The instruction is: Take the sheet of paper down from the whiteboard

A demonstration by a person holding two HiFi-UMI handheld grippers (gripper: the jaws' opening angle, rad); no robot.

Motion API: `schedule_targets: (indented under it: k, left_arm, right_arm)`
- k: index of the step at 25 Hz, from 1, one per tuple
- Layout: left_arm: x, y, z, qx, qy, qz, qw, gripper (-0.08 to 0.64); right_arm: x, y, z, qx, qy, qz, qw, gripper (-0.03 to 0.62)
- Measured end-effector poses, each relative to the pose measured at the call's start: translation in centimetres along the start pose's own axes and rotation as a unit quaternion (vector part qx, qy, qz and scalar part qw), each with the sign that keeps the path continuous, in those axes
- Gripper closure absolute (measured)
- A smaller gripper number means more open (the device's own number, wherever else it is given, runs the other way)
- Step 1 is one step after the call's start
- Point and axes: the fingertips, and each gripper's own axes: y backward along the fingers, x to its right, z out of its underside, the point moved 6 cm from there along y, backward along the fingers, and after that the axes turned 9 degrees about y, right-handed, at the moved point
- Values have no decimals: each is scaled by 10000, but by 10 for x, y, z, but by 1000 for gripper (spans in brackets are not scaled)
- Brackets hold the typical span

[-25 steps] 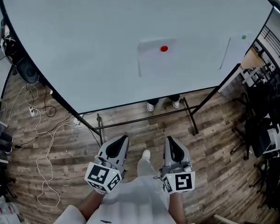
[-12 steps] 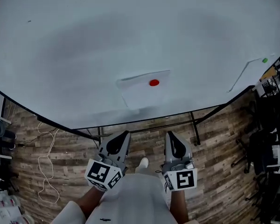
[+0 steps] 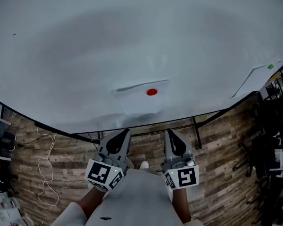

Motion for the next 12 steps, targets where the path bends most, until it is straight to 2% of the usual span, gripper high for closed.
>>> schedule_targets:
  k: [7,10,12]
  left_arm:
    - [-3,-14,-4,16,-54,-17,10000,554]
    - [2,-17,-2,6,-57,-11,10000,554]
    - [4,-20,-1,17,-61,-11,10000,554]
  right_arm:
    - [9,-12,3,17,-141,-111,9998,581]
    - [14,-15,4,99,-300,-288,9991,580]
    - [19,-20,7,142,-469,-451,9978,555]
